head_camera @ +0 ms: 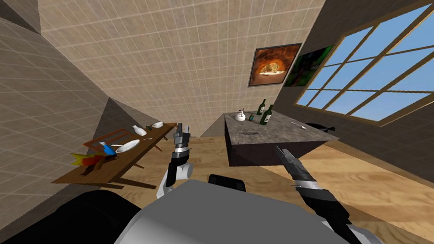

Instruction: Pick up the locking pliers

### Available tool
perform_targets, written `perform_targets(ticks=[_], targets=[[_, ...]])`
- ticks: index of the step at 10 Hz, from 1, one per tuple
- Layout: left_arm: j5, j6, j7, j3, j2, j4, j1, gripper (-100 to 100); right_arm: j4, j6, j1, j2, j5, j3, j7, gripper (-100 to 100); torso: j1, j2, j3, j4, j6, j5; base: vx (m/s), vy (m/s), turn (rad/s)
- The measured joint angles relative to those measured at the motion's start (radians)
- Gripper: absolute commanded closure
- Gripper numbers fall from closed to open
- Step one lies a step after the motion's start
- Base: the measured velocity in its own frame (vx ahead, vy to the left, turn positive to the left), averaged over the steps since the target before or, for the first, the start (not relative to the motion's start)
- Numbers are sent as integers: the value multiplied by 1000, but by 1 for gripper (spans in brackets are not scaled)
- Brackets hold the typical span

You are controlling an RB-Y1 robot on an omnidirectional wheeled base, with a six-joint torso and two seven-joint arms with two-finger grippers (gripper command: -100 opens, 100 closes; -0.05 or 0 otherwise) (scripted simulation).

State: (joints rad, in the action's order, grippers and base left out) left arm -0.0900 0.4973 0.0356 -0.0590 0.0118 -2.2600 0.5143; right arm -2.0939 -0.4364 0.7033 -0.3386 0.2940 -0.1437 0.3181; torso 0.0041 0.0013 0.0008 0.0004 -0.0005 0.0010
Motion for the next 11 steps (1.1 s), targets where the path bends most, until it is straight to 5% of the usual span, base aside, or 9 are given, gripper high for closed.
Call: perform_targets(ticks=[4,11], targets=[[0,0,0,0,0,0,0,0,69,27,75,-77,114,-51,65,-100,-1,-1,-1,0,0,0,5,59,163],[0,0,0,0,0,0,0,0,111,90,234,-198,285,-137,136,-100,-2,-2,-1,0,1,0,31,47,210]])
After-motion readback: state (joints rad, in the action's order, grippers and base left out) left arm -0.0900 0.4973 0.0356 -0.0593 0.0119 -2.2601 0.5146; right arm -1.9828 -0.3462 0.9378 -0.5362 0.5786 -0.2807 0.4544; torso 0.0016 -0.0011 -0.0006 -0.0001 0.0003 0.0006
